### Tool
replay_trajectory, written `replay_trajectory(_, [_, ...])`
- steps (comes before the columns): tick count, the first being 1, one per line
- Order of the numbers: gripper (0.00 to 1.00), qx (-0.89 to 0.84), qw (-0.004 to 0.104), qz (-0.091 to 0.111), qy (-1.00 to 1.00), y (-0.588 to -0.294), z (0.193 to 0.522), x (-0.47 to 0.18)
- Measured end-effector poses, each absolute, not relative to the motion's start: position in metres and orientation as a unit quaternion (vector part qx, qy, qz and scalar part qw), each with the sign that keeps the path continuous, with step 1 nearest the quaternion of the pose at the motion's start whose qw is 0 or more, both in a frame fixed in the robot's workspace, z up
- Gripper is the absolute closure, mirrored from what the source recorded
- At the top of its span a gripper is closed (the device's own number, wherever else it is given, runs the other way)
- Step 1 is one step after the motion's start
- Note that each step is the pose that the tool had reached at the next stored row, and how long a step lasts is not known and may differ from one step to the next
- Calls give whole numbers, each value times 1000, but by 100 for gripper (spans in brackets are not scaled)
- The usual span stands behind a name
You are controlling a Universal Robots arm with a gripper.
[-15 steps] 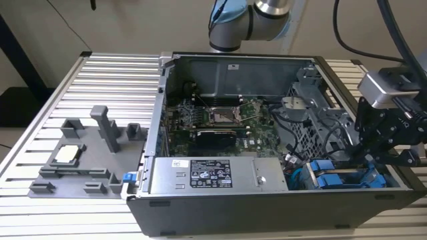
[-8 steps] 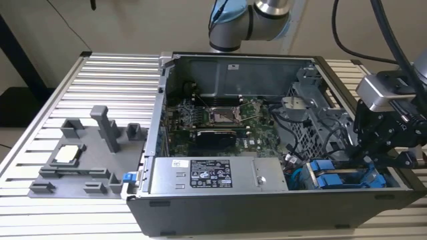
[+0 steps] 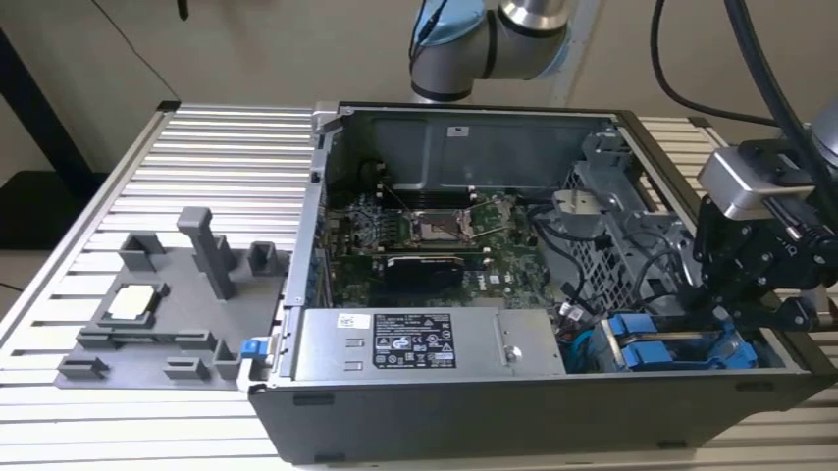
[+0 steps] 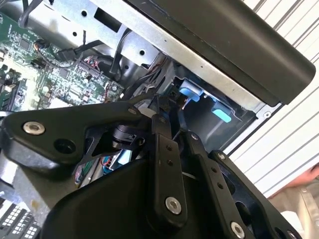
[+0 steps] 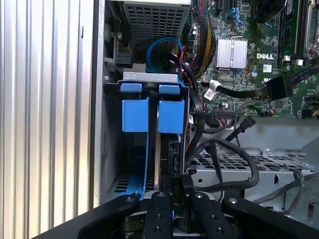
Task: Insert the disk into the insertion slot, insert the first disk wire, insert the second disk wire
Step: 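Insert the first disk wire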
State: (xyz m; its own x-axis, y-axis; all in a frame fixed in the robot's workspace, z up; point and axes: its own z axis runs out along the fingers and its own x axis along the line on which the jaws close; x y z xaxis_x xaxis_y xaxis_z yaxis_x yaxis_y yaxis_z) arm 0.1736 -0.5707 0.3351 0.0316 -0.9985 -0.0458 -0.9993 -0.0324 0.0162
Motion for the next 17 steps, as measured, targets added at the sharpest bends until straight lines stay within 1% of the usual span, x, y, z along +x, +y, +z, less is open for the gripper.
replay_trajectory(2, [80,-718,10,22,695,-571,335,174])
replay_trajectory(4, [67,-718,10,22,695,-571,335,174])
replay_trajectory(7, [67,-718,10,22,696,-571,342,174])
replay_trajectory(17, [67,-718,9,21,696,-571,380,174])
